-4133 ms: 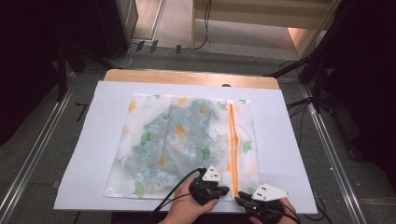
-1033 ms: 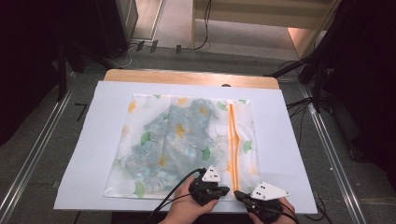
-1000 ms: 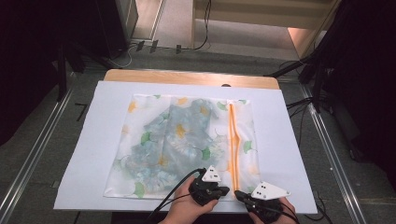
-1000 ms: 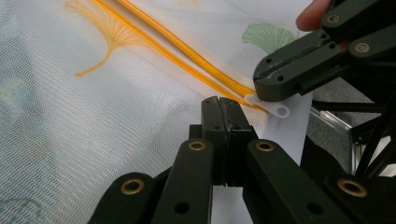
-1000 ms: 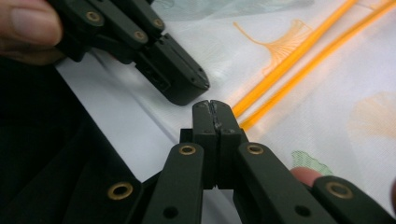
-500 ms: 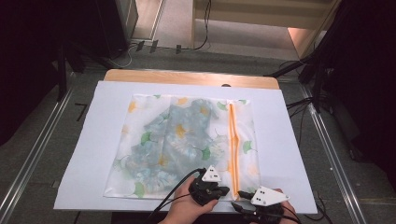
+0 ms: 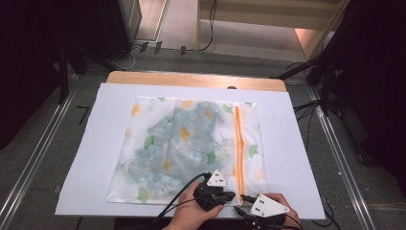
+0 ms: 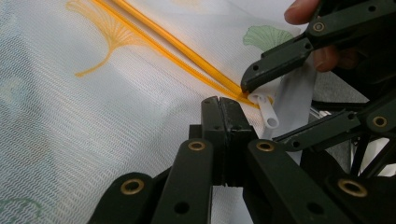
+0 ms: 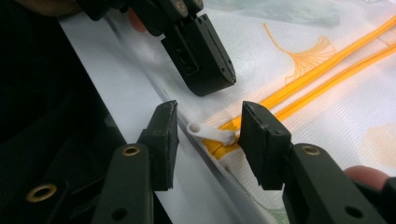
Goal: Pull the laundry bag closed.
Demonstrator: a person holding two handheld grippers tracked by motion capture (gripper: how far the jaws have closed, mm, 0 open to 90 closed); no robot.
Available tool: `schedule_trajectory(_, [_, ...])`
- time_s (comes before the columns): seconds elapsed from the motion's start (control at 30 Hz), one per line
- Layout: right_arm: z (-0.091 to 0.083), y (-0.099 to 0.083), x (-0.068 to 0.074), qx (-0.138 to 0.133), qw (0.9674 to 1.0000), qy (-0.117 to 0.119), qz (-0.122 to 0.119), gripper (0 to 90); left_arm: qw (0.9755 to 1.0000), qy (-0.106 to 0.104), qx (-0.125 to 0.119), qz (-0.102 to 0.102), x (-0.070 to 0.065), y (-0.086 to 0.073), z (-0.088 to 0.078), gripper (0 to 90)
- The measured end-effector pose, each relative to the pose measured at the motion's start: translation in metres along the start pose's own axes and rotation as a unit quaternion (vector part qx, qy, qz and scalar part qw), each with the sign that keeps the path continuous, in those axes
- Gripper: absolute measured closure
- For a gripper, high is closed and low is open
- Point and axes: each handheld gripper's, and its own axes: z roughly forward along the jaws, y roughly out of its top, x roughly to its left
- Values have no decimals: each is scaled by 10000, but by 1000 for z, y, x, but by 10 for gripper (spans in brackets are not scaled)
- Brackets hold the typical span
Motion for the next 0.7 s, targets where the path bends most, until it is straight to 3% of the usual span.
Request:
schedule_trajectory(0.1, [-2,2,0,22,10000,-60,6,678,10000,2,-7,-1,0,0,0,900])
schedule_trajectory(0.2, [-5,2,-5,-71,9994,60,332,708,10000,-1,-9,-3,0,0,0,900])
schedule_trajectory(0.4, [-8,2,-13,-56,9975,139,695,809,10000,-4,2,4,0,0,0,900])
schedule_trajectory(0.57, [-9,2,-16,-27,9952,139,967,872,10000,-3,1,4,0,0,0,900])
schedule_trajectory(0.7, [-10,0,-22,-31,9924,-21,1231,896,10000,-2,-5,2,0,0,0,900])
